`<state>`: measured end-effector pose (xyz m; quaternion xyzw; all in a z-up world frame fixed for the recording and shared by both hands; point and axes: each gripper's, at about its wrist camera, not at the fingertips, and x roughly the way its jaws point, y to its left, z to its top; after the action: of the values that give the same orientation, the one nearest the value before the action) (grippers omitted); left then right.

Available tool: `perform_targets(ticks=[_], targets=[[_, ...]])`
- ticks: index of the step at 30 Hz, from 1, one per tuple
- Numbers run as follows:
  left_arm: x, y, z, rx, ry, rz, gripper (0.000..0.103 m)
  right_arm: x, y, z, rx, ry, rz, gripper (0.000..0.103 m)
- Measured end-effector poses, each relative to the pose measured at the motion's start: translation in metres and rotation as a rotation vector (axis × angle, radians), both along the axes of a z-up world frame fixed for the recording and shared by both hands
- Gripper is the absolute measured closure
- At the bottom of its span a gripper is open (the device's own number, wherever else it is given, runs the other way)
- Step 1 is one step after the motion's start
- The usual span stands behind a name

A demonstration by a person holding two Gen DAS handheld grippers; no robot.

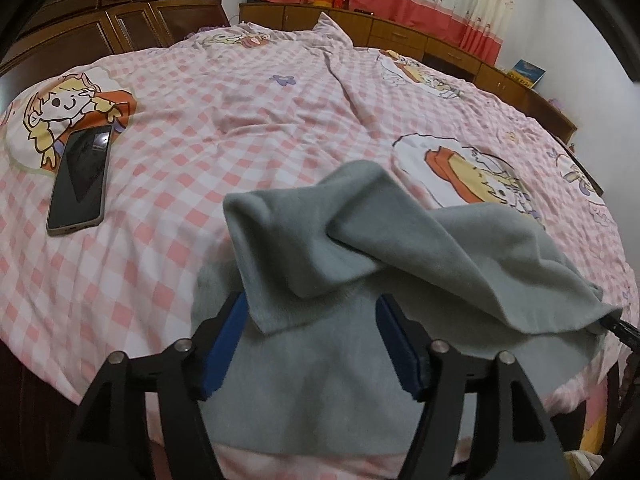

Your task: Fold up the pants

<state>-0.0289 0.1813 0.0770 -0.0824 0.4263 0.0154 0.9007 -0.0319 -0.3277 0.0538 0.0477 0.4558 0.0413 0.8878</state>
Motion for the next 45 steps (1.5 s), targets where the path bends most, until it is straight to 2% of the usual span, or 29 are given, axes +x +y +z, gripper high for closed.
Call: perform_targets(ticks=[5, 10, 13, 18, 23, 29, 34, 38, 40, 42, 45], targets=[[-0.008, -0.021, 0.008, -0.044, -0.015, -0.055, 0.030, -0.013, 0.001, 0.004, -0.019, -0.010, -0.004, 0.045], [-0.005, -0.061, 0.013, 0.048, -0.026, -0.138, 0.029, -0.028, -0.003, 0.008, -0.040, -0.012, 0.011, 0.044], [0.003, -0.082, 0.011, 0.034, -0.004, -0.172, 0.028, -0.034, -0.010, 0.008, -0.026, -0.009, 0.000, 0.042], [0.020, -0.102, 0.002, -0.084, 0.052, -0.172, 0.028, -0.044, -0.018, 0.006, 0.005, -0.007, -0.027, 0.041], [0.031, -0.108, -0.002, -0.104, 0.062, -0.133, 0.028, -0.050, -0.030, -0.003, -0.024, 0.023, -0.062, 0.041], [0.044, -0.102, -0.013, -0.172, 0.117, -0.052, 0.029, -0.046, -0.040, 0.008, 0.048, -0.030, -0.095, 0.041], [0.048, -0.107, -0.017, -0.169, 0.119, -0.043, 0.029, -0.030, -0.025, -0.011, 0.046, 0.008, -0.041, 0.041], [0.053, -0.111, -0.026, -0.151, 0.134, -0.026, 0.032, -0.022, -0.020, -0.044, 0.045, 0.088, -0.017, 0.040], [0.057, -0.113, -0.031, -0.148, 0.146, -0.023, 0.036, -0.023, -0.020, -0.053, 0.041, 0.080, 0.002, 0.037], [0.057, -0.114, -0.033, -0.140, 0.143, -0.014, 0.039, -0.022, -0.021, -0.056, 0.080, 0.079, 0.031, 0.025], [0.057, -0.115, -0.034, -0.149, 0.138, -0.022, 0.040, -0.021, -0.021, -0.057, 0.094, 0.094, 0.071, 0.022]])
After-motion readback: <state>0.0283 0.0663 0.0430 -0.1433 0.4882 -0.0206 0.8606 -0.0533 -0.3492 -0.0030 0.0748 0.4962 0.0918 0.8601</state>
